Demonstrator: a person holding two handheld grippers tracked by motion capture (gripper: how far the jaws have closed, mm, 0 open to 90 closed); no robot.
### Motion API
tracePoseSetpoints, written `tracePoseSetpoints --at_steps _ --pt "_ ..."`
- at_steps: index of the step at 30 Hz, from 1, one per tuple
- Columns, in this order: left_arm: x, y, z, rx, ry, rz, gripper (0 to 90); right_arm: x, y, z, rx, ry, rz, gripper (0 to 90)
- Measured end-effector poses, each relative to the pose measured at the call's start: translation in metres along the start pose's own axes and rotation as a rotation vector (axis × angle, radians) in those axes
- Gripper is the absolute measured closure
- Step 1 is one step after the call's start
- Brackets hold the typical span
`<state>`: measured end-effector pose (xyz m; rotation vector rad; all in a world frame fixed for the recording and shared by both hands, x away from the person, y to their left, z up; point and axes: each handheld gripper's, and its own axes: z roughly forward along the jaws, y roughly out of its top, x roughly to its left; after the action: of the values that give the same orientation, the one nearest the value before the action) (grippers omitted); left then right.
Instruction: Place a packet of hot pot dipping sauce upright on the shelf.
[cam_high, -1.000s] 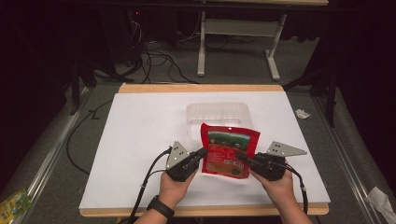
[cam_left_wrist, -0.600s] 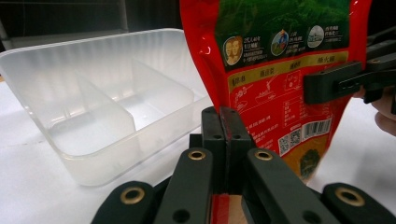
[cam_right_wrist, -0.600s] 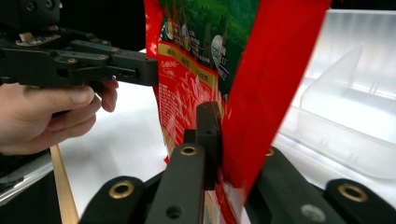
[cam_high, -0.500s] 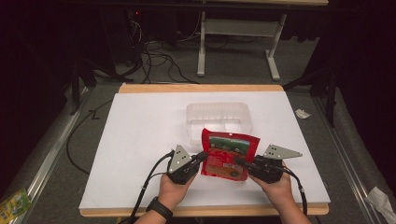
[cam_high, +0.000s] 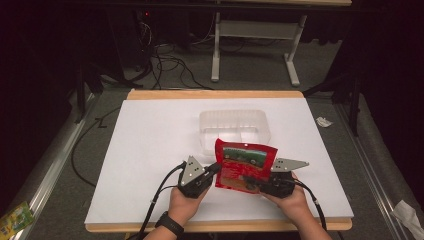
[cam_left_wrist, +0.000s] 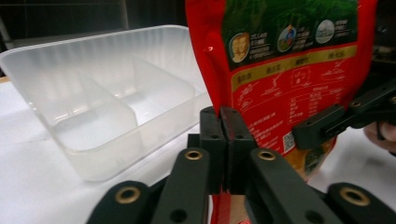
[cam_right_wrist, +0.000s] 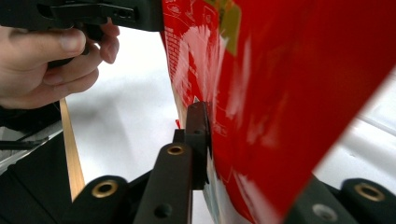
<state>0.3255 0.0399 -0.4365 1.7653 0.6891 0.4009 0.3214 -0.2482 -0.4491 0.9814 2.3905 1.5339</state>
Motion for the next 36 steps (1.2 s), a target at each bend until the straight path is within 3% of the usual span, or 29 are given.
tracePoseSetpoints --at_steps 1,2,6,8,15,16,20,23,27,36 --pt "0.001 0.0 -0.001 0.006 0.001 0.005 83.6 0.0 0.0 0.0 -0.001 0.001 0.001 82.6" --pt "0.001 0.0 -0.002 0.011 0.004 0.009 73.1 0.0 0.0 -0.001 0.0 0.003 0.009 83.5" --pt "0.006 -0.003 -0.011 0.036 0.016 0.015 63.1 0.0 0.001 -0.004 -0.012 0.001 0.033 84.1" --pt "0.01 -0.003 -0.018 0.039 0.025 0.017 61.3 0.0 0.003 -0.007 -0.024 -0.011 0.043 84.4" --pt "0.033 -0.006 -0.05 0.072 0.084 0.008 54.9 -0.001 0.008 -0.022 -0.08 -0.13 0.086 84.8" --pt "0.037 -0.01 -0.06 0.068 0.104 0.009 53.5 -0.002 0.009 -0.023 -0.086 -0.139 0.086 84.8" --pt "0.043 -0.014 -0.071 0.052 0.131 0.008 49.1 -0.003 0.009 -0.025 -0.098 -0.163 0.102 84.8" --pt "0.045 -0.017 -0.076 0.036 0.143 -0.008 45.8 -0.002 0.01 -0.026 -0.107 -0.194 0.111 84.8" --pt "0.046 -0.017 -0.077 0.042 0.154 0.005 43.4 -0.001 0.012 -0.026 -0.117 -0.222 0.115 84.7" --pt "0.047 -0.017 -0.081 0.031 0.132 0.004 42.9 0.007 0.017 -0.022 -0.153 -0.281 0.132 84.7"
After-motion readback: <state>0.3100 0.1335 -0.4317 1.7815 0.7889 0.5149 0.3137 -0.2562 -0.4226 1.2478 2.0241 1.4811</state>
